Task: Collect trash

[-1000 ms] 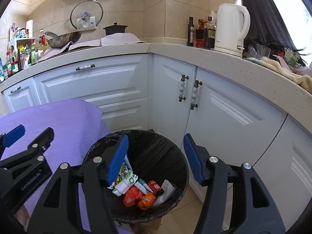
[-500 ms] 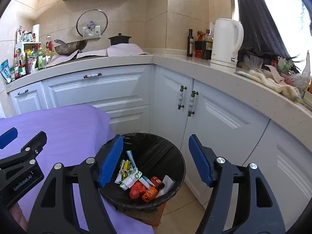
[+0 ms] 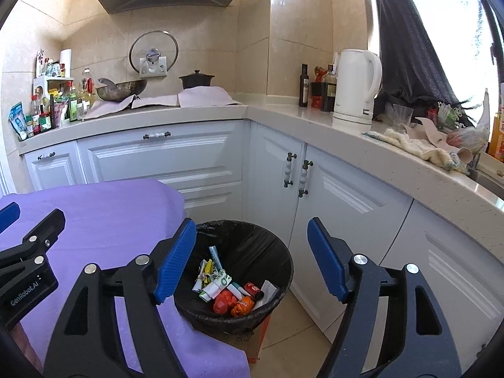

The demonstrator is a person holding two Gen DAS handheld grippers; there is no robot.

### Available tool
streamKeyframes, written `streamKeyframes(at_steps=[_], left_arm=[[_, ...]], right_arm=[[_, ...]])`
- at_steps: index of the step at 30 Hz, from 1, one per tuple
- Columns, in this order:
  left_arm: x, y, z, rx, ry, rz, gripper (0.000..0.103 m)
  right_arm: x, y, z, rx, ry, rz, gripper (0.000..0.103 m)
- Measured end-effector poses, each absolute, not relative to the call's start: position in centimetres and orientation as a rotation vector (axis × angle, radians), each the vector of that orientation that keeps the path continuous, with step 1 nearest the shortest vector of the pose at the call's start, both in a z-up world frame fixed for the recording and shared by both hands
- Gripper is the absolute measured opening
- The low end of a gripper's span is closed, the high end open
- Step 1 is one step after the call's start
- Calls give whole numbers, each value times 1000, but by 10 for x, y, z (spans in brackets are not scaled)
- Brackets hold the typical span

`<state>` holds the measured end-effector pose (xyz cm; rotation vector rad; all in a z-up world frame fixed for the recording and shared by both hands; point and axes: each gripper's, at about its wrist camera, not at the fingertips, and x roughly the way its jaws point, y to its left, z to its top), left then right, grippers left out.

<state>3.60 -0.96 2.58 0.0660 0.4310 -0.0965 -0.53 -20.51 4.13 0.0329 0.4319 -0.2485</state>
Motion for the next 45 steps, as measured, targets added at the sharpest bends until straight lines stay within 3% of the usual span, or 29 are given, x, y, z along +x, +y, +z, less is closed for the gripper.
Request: streamKeyframes(at_steps=[45], left_arm=[[29,5,22,34,441,-118,85]], right_arm=[[-14,-206,44,27,422,-254,72]])
